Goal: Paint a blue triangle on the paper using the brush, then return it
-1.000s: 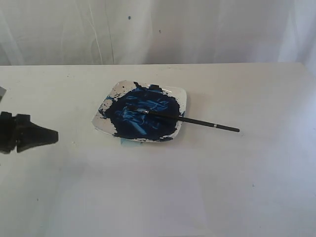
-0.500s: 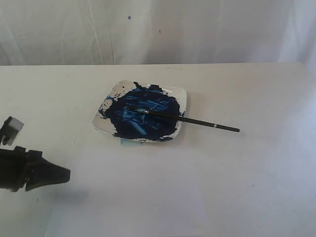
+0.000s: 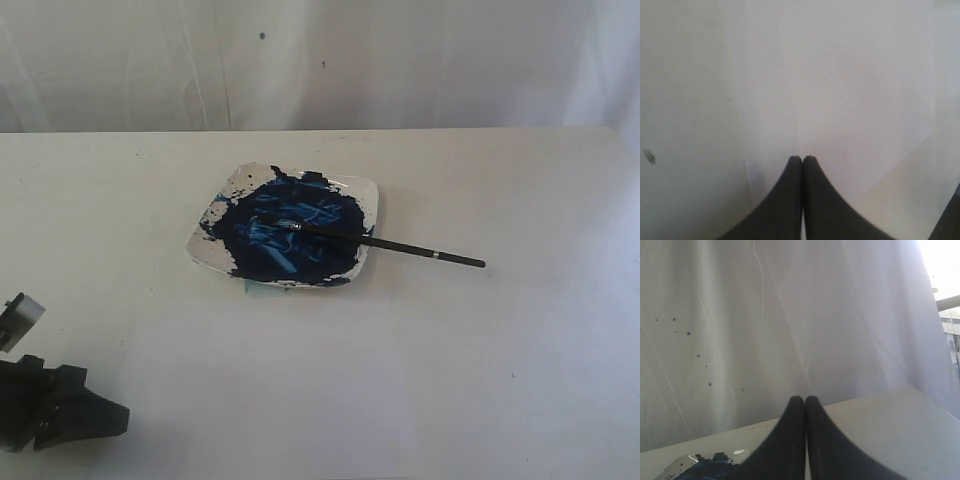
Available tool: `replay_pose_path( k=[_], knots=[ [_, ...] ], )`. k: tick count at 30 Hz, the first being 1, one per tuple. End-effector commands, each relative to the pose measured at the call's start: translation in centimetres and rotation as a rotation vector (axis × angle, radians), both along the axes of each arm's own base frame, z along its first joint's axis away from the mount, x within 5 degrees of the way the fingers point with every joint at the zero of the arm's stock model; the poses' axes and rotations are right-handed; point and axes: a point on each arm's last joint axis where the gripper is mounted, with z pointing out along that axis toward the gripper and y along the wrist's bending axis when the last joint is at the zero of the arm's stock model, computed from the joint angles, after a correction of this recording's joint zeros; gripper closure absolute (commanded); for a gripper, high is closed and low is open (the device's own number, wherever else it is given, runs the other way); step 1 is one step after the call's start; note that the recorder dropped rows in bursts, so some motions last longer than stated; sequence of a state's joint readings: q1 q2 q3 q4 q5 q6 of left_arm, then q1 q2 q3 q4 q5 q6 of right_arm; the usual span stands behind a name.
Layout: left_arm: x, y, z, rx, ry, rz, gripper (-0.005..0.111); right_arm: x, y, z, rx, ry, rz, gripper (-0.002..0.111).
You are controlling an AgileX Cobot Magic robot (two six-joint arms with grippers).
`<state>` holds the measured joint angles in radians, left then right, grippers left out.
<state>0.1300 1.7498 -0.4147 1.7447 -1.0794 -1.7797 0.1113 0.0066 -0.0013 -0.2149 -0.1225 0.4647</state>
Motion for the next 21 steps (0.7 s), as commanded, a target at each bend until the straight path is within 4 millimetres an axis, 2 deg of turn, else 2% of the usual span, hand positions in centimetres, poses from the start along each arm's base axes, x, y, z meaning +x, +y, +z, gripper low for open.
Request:
replay_pose_path(
  k=[1, 8, 14, 21],
  knots=[
    [-0.2, 0.3, -0.5, 0.061, 0.005, 0.011, 0.107, -0.1, 0.0, 0.0, 0.005, -0.001, -0.002, 0.108],
    [-0.2, 0.3, -0.6, 0.077, 0.008, 0.014, 0.107, -0.1, 0.0, 0.0, 0.005, -0.001, -0.002, 0.108],
    [-0.7, -1.8, -0.6, 0.082, -0.018, -0.087, 0.107, 0.0, 0.0, -0.1, 0.004, 0.0, -0.002, 0.108],
    [-0.7, -2.6, -1.2, 0.188, -0.032, -0.101, 0.107, 0.0, 0.0, -0.1, 0.004, 0.0, -0.002, 0.108]
  ],
)
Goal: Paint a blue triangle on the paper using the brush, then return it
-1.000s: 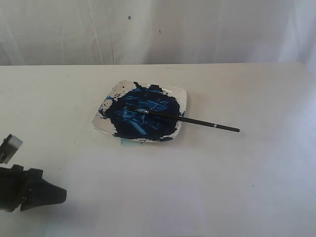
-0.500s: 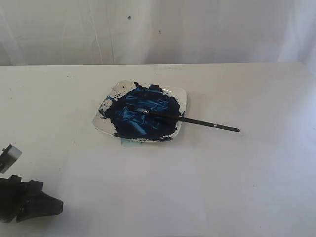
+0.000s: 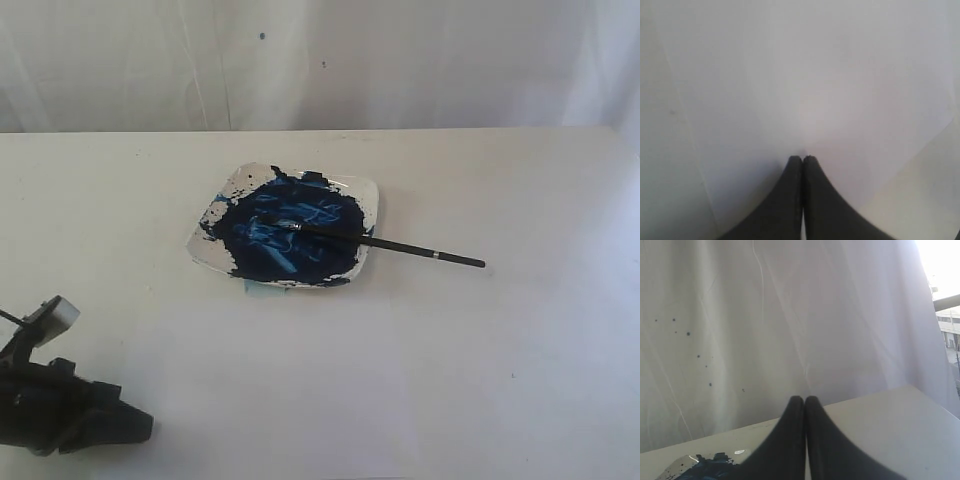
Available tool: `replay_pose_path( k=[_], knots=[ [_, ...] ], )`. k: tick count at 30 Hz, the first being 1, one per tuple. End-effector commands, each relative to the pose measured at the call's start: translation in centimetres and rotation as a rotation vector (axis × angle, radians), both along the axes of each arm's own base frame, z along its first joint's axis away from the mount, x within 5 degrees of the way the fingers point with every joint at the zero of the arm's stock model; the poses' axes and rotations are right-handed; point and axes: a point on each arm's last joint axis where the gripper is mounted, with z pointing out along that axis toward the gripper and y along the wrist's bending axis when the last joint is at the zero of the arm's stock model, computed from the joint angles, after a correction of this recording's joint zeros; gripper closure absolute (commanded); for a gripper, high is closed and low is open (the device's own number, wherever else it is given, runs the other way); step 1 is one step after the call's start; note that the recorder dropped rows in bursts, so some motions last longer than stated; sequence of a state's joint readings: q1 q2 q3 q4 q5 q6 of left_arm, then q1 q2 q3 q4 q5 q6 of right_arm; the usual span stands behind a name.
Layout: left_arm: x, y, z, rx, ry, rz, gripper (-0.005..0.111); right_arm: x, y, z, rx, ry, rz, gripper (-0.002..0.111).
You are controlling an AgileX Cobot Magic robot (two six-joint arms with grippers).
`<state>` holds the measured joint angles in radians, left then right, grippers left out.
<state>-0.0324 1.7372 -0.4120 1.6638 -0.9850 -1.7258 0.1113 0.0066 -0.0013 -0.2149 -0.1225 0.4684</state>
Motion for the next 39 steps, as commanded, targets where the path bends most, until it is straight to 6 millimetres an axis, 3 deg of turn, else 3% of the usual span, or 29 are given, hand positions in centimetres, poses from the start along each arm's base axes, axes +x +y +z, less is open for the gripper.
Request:
replay_pose_path(
  k=[1, 12, 23, 26, 31, 39],
  knots=[
    [-0.4, 0.1, -1.1, 0.122, 0.015, -0.004, 0.107, 0.0, 0.0, -0.1, 0.001, 0.0, -0.003, 0.108],
    [-0.3, 0.1, -1.0, 0.122, 0.005, -0.021, 0.107, 0.0, 0.0, -0.1, 0.001, 0.0, -0.003, 0.108],
    [2.1, -1.5, 2.1, -0.082, -0.106, -0.1, 0.107, 0.0, 0.0, -0.1, 0.001, 0.0, -0.003, 0.108],
    [2.4, -1.3, 2.8, -0.058, -0.134, -0.074, 0.107, 0.0, 0.0, -0.1, 0.001, 0.0, -0.003, 0.108],
    [2.3, -0.5, 2.1, 0.054, -0.072, 0.005, 0.107, 0.0, 0.0, -0.1, 0.001, 0.0, -0.003, 0.108],
    [2.3, -0.4, 1.9, 0.073, -0.072, 0.013, 0.107, 0.0, 0.0, -0.1, 0.001, 0.0, -0.003, 0.108]
  ],
)
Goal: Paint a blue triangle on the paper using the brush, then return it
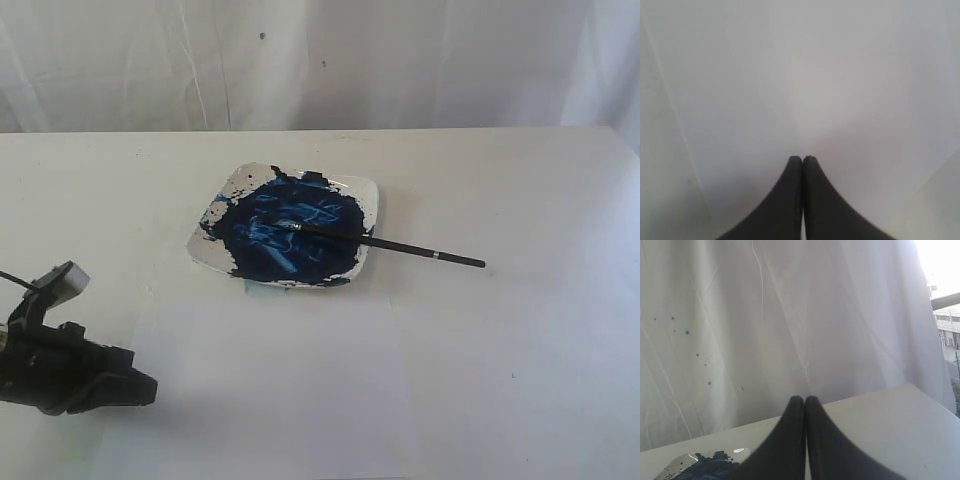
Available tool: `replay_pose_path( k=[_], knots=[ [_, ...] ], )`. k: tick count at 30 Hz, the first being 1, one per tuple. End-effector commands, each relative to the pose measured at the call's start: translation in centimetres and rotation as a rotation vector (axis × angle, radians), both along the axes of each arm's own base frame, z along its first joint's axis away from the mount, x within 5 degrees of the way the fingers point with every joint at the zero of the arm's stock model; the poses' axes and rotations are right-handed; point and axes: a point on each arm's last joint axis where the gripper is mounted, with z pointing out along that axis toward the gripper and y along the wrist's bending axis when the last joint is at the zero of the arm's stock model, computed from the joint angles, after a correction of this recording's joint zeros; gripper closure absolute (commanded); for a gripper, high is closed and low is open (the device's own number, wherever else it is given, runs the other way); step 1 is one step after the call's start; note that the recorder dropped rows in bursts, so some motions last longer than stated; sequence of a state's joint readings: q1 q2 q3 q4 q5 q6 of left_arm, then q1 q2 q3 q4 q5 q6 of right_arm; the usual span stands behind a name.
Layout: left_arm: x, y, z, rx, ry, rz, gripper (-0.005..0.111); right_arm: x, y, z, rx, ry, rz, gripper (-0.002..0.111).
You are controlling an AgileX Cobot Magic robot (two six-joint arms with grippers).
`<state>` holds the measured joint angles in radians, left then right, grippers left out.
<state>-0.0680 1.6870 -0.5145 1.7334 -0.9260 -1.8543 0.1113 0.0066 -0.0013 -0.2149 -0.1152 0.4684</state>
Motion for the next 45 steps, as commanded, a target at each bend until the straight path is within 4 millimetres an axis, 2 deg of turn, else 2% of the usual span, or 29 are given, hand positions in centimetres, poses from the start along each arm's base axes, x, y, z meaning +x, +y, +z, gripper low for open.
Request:
replay_pose_path(
  k=[1, 34, 43, 45],
  knots=[
    [-0.2, 0.1, 0.0, 0.027, -0.001, 0.007, 0.107, -0.1, 0.0, 0.0, 0.002, -0.007, -0.001, 0.108],
    [-0.5, 0.6, -0.6, 0.097, -0.034, -0.013, 0.107, -0.1, 0.0, 0.1, 0.002, -0.012, 0.0, 0.108],
    [-0.5, 0.6, -0.6, 0.098, -0.037, -0.016, 0.107, -0.2, 0.1, 0.7, 0.172, -0.046, 0.051, 0.108],
    [-0.5, 0.6, -0.6, 0.098, -0.037, -0.016, 0.107, -0.4, 0.1, 1.8, 0.195, -0.068, 0.062, 0.108]
  ],
)
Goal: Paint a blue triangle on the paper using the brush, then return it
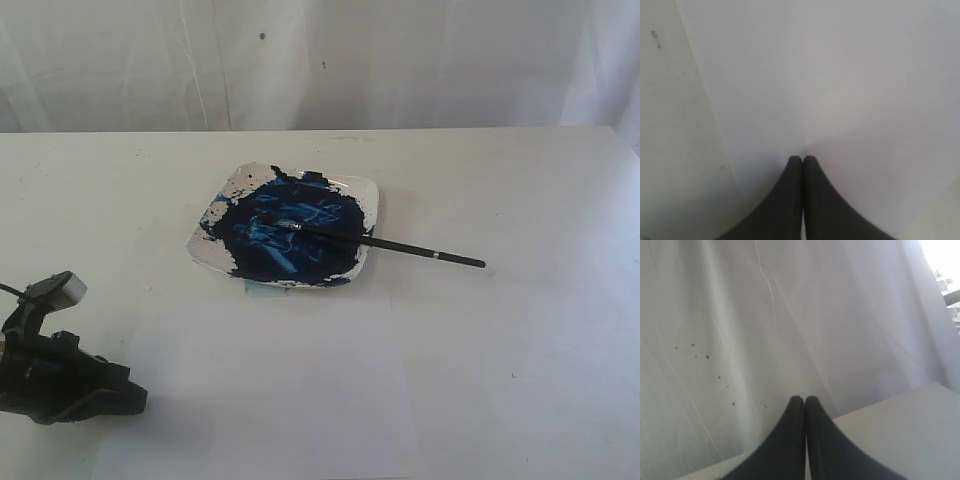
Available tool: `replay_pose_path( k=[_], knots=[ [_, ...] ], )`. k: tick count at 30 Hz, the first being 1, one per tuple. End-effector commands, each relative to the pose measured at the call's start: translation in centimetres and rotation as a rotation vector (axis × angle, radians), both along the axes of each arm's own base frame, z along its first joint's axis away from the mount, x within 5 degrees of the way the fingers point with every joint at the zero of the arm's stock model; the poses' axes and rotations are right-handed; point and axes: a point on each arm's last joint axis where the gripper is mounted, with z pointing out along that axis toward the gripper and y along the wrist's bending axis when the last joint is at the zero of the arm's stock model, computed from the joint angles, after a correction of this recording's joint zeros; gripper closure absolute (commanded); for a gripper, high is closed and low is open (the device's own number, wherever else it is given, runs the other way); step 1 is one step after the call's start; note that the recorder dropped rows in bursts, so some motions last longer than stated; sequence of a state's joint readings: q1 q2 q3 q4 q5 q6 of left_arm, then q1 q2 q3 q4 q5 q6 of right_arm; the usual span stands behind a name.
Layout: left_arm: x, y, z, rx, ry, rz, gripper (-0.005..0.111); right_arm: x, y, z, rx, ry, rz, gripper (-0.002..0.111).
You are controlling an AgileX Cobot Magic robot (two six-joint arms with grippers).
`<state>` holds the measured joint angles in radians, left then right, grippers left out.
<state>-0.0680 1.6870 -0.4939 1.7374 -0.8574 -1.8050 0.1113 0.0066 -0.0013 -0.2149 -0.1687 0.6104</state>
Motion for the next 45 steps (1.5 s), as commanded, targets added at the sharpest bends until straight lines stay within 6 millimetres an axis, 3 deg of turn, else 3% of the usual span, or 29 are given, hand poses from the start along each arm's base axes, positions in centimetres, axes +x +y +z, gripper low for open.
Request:
replay_pose_path(
  k=[1, 5, 8, 11, 14, 19, 26, 28, 30, 35, 37, 45],
  knots=[
    [-0.1, 0.1, 0.1, 0.022, -0.014, -0.007, 0.107, -0.1, 0.1, 2.1, 0.029, -0.036, 0.017, 0.108],
    [-0.1, 0.1, 0.1, 0.022, -0.014, -0.007, 0.107, 1.6, 0.9, 4.8, -0.082, 0.016, 0.071, 0.108],
    [-0.1, 0.1, 0.1, 0.022, -0.014, -0.007, 0.107, 4.2, 2.8, 6.4, -0.124, 0.084, 0.24, 0.108],
    [-0.1, 0.1, 0.1, 0.022, -0.014, -0.007, 0.107, 7.5, 5.6, 6.3, -0.089, 0.226, 0.491, 0.108],
    [-0.1, 0.1, 0.1, 0.022, -0.014, -0.007, 0.107, 11.3, 7.6, 4.3, 0.003, 0.39, 0.668, 0.108],
    [-0.1, 0.1, 0.1, 0.022, -0.014, -0.007, 0.107, 16.5, 8.7, -0.8, 0.182, 0.644, 0.671, 0.108],
    [-0.1, 0.1, 0.1, 0.022, -0.014, -0.007, 0.107, 19.1, 9.8, -6.7, 0.465, 0.766, 0.729, 0.106],
    [-0.1, 0.1, 0.1, 0.022, -0.014, -0.007, 0.107, 19.5, 9.9, -7.6, 0.494, 0.747, 0.74, 0.099],
    [-0.1, 0.1, 0.1, 0.022, -0.014, -0.007, 0.107, 19.6, 9.9, -8.5, 0.527, 0.758, 0.746, 0.084],
    [-0.1, 0.1, 0.1, 0.022, -0.014, -0.007, 0.107, 20.0, 9.7, -10.4, 0.571, 0.811, 0.689, 0.028],
    [-0.1, 0.1, 0.1, 0.022, -0.014, -0.007, 0.107, 20.2, 9.6, -10.5, 0.586, 0.812, 0.666, 0.015],
    [-0.1, 0.1, 0.1, 0.023, -0.015, -0.008, 0.107, 21.4, 9.1, -10.7, 0.598, 0.817, 0.557, 0.018]
  ],
)
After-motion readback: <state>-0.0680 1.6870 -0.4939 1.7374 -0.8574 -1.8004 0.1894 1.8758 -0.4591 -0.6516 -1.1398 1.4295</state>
